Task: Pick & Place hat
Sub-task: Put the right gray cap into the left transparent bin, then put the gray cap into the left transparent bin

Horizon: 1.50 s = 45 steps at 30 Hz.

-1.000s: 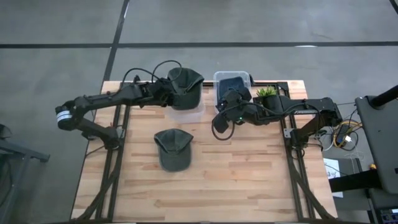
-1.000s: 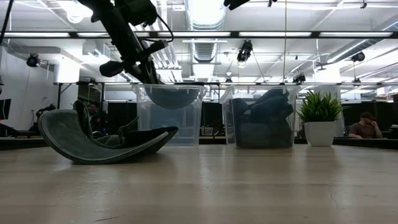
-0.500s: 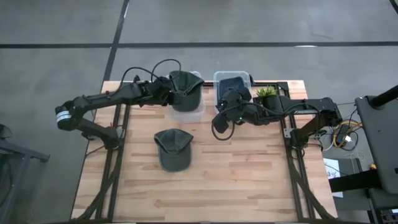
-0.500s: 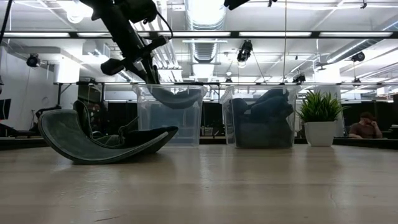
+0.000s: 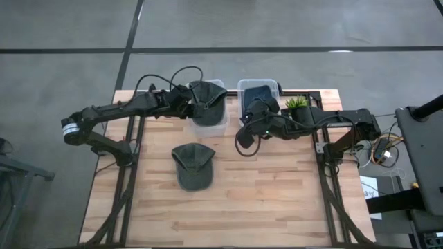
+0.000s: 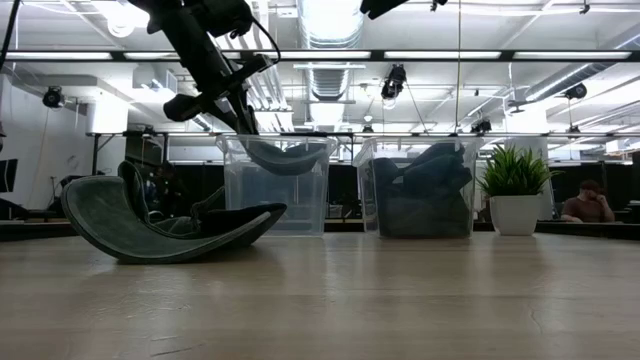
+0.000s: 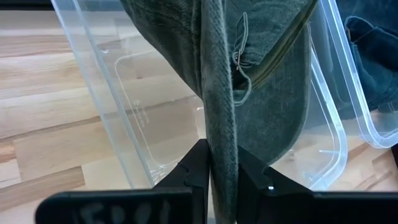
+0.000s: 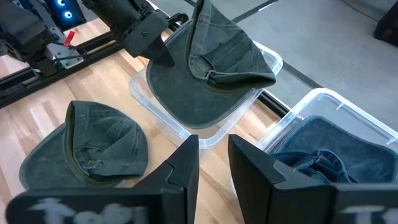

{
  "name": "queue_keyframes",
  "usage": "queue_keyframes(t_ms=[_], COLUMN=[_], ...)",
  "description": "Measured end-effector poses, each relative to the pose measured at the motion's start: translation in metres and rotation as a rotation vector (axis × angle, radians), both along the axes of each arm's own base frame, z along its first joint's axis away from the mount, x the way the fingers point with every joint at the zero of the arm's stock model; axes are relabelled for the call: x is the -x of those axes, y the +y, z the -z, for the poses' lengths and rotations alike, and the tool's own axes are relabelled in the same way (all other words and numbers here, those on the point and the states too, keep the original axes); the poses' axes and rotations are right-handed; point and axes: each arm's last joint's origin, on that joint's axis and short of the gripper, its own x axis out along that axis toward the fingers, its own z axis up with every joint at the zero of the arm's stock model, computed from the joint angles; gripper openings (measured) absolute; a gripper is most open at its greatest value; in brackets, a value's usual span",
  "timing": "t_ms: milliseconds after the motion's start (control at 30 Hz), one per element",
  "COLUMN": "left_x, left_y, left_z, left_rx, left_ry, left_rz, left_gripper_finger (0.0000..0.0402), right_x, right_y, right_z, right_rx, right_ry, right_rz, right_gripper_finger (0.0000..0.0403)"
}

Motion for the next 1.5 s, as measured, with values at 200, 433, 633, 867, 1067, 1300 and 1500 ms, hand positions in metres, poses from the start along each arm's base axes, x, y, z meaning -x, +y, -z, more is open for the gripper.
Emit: queue_keyframes(t_ms=[200, 433, 633, 867, 1067, 1300, 1500], left_x=[0.0, 0.0, -0.001, -0.002, -0.001, -0.001, 0.005], left_y=[0.0, 0.0, 0.0, 0.0, 0.001, 0.001, 0.0], left_z=[0.0, 0.0, -0.001, -0.001, 0.001, -0.005, -0.023], left_rx=[-0.002, -0.041, -0.047, -0.052, -0.046, -0.065, -0.062], left_ry=[-0.001, 0.025, 0.015, 0.009, 0.008, 0.011, 0.071], left_rz=[0.001, 0.053, 0.054, 0.055, 0.008, 0.02, 0.04], left_gripper_finger=[0.0041, 0.0042, 0.0042, 0.0064, 0.0129, 0.0151, 0.0151], right_x=[0.0, 0.0, 0.0, 0.0, 0.0, 0.0, 0.0], right_y=[0.0, 0.0, 0.0, 0.0, 0.0, 0.0, 0.0], right_z=[0.0, 0.0, 0.0, 0.0, 0.0, 0.0, 0.0], right_rx=[0.0, -0.001, -0.002, -0.002, -0.003, -0.003, -0.003], right_ry=[0.0, -0.001, -0.002, -0.004, -0.006, -0.007, -0.007], right_rz=[0.0, 0.001, 0.002, 0.001, 0.001, 0.001, 0.001], right_gripper_finger=[0.0076, 0.007, 0.0078, 0.0085, 0.0076, 0.0071, 0.0079])
